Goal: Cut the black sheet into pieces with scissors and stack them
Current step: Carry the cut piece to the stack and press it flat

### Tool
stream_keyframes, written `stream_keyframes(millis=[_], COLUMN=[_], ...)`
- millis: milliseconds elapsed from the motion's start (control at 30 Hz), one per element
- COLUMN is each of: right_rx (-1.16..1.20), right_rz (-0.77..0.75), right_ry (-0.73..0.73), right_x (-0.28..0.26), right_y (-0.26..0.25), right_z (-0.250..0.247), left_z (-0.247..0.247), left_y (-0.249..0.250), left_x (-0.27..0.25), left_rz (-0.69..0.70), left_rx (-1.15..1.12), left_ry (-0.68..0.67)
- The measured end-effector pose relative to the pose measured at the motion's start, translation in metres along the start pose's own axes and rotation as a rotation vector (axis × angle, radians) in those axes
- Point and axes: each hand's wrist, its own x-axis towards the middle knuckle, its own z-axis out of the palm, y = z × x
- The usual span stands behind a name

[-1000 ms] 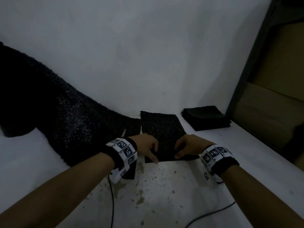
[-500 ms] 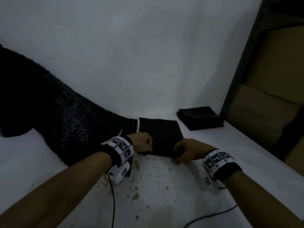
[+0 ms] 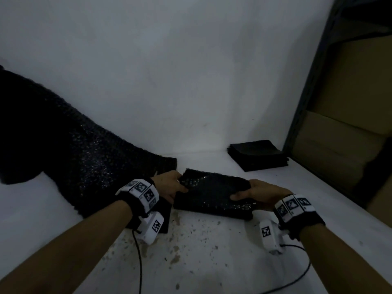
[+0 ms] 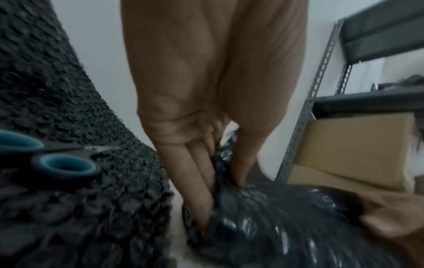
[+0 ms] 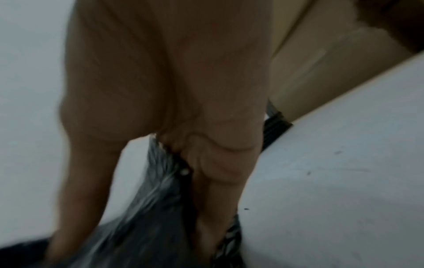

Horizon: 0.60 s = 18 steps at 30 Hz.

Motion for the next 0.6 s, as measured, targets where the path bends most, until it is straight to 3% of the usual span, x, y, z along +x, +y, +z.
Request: stream_keyframes(millis=[233,333,500,600], right_rx=[0.003,-0.008,0.043,0.060], right_rz=[0.123,0.155,0.134,0.132], right_ry=[0.162,0.233,0.224,0.210], right_x=[0.014,0.020,0.029,0.032], right_y=[0.006,0.005,0.002,-0.002], right_z=[-0.003,0.000,0.004,0.008], left_z=[0.012,0.014,0.008,0.009], left_y=[0.002,0.007,0.000,-0.003], left_x=[0.014,0.017,0.025,0.030], left_rz=[-0.006,-0.089,-0.180,-0.178], left_rx=[0.134,0.173,-0.004,-0.032], left_ry=[0.039,0.031,-0.024,0.013])
